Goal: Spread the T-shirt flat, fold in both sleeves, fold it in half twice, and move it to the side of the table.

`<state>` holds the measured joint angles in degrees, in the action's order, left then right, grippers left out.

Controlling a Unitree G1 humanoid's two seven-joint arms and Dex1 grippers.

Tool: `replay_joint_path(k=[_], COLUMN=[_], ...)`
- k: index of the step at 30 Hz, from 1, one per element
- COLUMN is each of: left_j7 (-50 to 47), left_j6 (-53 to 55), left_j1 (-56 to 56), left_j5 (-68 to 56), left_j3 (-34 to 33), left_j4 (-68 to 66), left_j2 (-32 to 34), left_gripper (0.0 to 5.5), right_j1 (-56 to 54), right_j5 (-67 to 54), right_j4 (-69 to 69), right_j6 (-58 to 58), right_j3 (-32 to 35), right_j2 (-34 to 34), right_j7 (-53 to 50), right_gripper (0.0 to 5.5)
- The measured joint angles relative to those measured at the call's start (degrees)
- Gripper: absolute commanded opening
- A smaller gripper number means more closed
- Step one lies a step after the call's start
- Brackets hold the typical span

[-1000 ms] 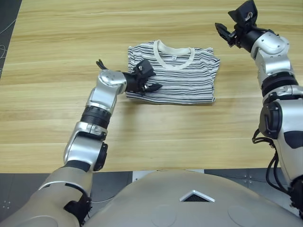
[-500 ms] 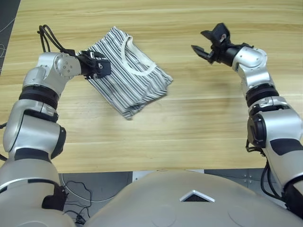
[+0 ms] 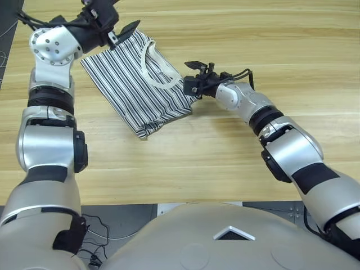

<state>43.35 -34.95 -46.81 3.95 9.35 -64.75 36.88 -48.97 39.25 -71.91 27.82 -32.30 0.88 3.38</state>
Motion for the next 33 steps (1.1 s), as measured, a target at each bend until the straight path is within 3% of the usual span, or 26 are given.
replay_joint_path(k=[9, 11, 14, 20, 23, 27, 33], left_j7=[-1.43, -1.35, -0.82, 1.48, 2.90, 3.87, 3.86], left_j6=[0.58, 0.55, 0.28, -0.54, -0.58, -0.42, 0.98], left_j1=[4.75, 5.27, 5.58, 6.71, 7.83, 9.96, 11.30], left_j5=[1.28, 1.09, 0.68, -1.41, -2.65, -4.03, -5.08], left_j3=[-2.15, -2.81, -3.59, -5.42, -5.73, -6.31, -6.93], left_j4=[-2.40, -2.39, -1.90, 2.21, 5.62, 11.05, 14.31], left_j2=[2.24, 2.24, 2.04, 1.89, 1.73, 1.56, 1.45], left_gripper=[2.82, 2.82, 2.82, 2.82, 2.82, 2.82, 2.82], right_j1=[-9.09, -9.59, -8.03, -7.29, -7.25, -7.04, -4.77], right_j5=[0.52, -5.73, -16.93, -36.23, -41.00, -41.12, -31.04], right_j4=[0.48, 0.56, -0.06, -3.58, -4.67, -5.29, -4.47], right_j6=[-2.61, -0.46, 0.73, -19.22, -28.05, -33.16, -28.91], right_j3=[1.55, 6.27, 13.68, 28.99, 33.12, 32.76, 21.25], right_j2=[-2.85, -4.38, -8.28, -8.31, -8.31, -8.31, -8.12], right_j7=[-20.84, -16.80, -2.34, 20.04, 24.41, 25.93, 27.93], right_gripper=[2.60, 2.60, 2.60, 2.60, 2.60, 2.60, 2.60])
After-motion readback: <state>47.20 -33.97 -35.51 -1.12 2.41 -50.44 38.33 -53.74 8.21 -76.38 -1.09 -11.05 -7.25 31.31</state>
